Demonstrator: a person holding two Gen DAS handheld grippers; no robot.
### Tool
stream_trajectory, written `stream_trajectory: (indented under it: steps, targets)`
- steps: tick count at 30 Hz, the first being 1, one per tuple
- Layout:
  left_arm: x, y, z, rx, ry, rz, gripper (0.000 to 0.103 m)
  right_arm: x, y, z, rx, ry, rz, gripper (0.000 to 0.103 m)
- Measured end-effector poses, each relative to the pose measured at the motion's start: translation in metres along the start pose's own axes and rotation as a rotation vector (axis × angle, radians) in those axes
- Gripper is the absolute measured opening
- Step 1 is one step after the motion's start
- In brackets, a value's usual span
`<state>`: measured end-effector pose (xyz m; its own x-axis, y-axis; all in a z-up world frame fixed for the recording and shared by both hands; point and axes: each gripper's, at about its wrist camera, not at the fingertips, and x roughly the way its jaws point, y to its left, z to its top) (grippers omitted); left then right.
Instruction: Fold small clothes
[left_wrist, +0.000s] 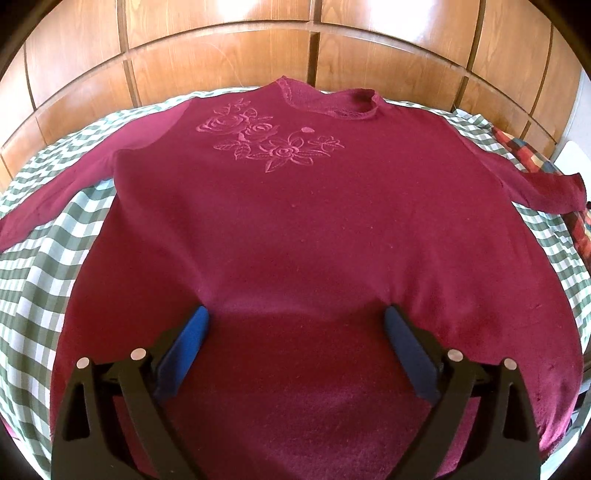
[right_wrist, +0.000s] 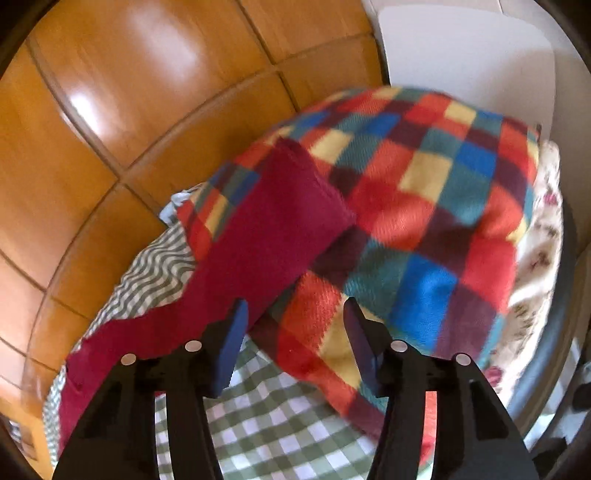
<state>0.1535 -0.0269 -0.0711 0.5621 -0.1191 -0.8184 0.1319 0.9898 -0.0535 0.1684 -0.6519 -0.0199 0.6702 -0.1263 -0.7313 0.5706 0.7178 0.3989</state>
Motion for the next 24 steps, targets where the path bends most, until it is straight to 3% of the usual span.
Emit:
stream_trajectory:
  steps: [3, 4, 5, 7, 12, 13, 14, 15, 16, 17, 20, 24]
  targets:
    - [0.0, 0.0, 0.0, 0.001, -0.002, 0.001, 0.096, 0.021, 0.005, 0.011, 0.026, 0.007, -0.002, 0.033]
    - [0.0, 0.0, 0.0, 0.001, -0.004, 0.002, 0.096, 0.028, 0.009, 0.014, 0.015, 0.02, -0.02, 0.012]
    - [0.0, -0.001, 0.0, 0.001, -0.006, 0.004, 0.096, 0.033, 0.016, 0.018, -0.001, 0.038, -0.024, 0.005]
    - [0.0, -0.001, 0.0, 0.002, -0.005, 0.007, 0.096, 0.026, 0.033, 0.028, -0.052, 0.01, -0.066, 0.004]
    - [0.001, -0.001, 0.001, 0.001, -0.006, 0.003, 0.097, -0.029, 0.063, 0.066, -0.106, -0.1, -0.138, 0.004]
    - [0.001, -0.001, 0.0, 0.001, -0.007, 0.002, 0.098, -0.036, 0.064, 0.072, -0.106, -0.111, -0.14, 0.008]
    - [0.001, -0.001, 0.0, 0.001, -0.008, 0.002, 0.098, -0.045, 0.064, 0.078, -0.105, -0.129, -0.131, 0.017]
    - [0.002, -0.001, 0.0, 0.0, -0.009, 0.003, 0.098, -0.052, 0.062, 0.08, -0.105, -0.151, -0.126, 0.05]
    - [0.001, -0.001, 0.0, -0.001, -0.011, 0.002, 0.098, -0.059, 0.059, 0.08, -0.105, -0.194, -0.14, 0.066]
    - [0.001, -0.001, 0.0, -0.002, -0.011, 0.001, 0.098, -0.063, 0.057, 0.077, -0.105, -0.214, -0.145, 0.066]
    - [0.001, 0.0, 0.0, -0.004, -0.014, -0.002, 0.098, -0.06, 0.037, 0.057, -0.072, -0.156, -0.091, 0.064]
    - [0.001, 0.0, -0.001, -0.004, -0.015, -0.005, 0.098, -0.032, 0.012, 0.019, -0.049, -0.054, -0.08, 0.047]
